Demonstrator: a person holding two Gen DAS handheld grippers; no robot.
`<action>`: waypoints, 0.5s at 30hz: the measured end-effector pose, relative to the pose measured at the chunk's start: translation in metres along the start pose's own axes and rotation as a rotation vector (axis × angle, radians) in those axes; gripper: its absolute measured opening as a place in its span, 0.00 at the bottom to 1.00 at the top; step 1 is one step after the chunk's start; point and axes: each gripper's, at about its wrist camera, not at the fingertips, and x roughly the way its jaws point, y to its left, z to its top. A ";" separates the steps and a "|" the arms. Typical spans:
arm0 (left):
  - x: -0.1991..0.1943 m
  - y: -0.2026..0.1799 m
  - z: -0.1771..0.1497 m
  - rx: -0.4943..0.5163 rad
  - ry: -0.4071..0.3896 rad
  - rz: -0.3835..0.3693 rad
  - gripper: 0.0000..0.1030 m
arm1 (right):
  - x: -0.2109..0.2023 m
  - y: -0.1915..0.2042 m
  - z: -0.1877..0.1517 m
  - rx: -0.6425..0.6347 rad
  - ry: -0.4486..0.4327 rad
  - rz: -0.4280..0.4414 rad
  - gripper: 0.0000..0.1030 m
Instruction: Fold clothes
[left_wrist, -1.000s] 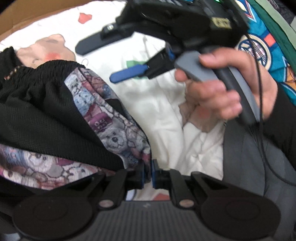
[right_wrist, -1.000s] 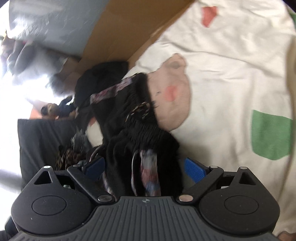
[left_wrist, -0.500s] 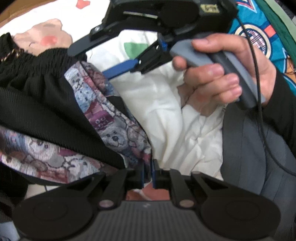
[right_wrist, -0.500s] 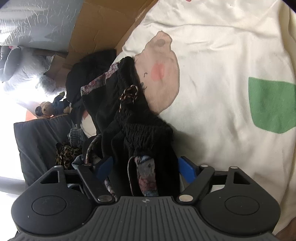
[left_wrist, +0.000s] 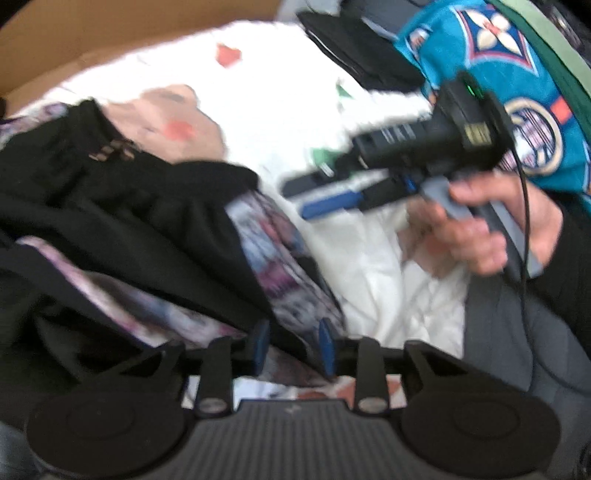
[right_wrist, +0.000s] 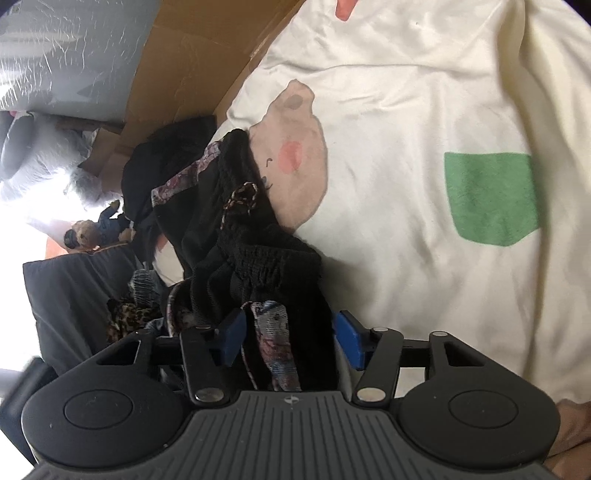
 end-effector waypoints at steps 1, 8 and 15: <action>-0.003 0.005 0.002 -0.008 -0.012 0.015 0.32 | 0.001 0.001 0.001 -0.007 0.001 -0.012 0.55; -0.004 0.019 0.010 -0.069 -0.053 0.057 0.32 | 0.030 0.009 0.001 -0.078 0.042 -0.082 0.44; 0.006 0.014 0.012 -0.079 -0.060 0.073 0.32 | 0.045 0.016 -0.003 -0.130 0.073 -0.103 0.40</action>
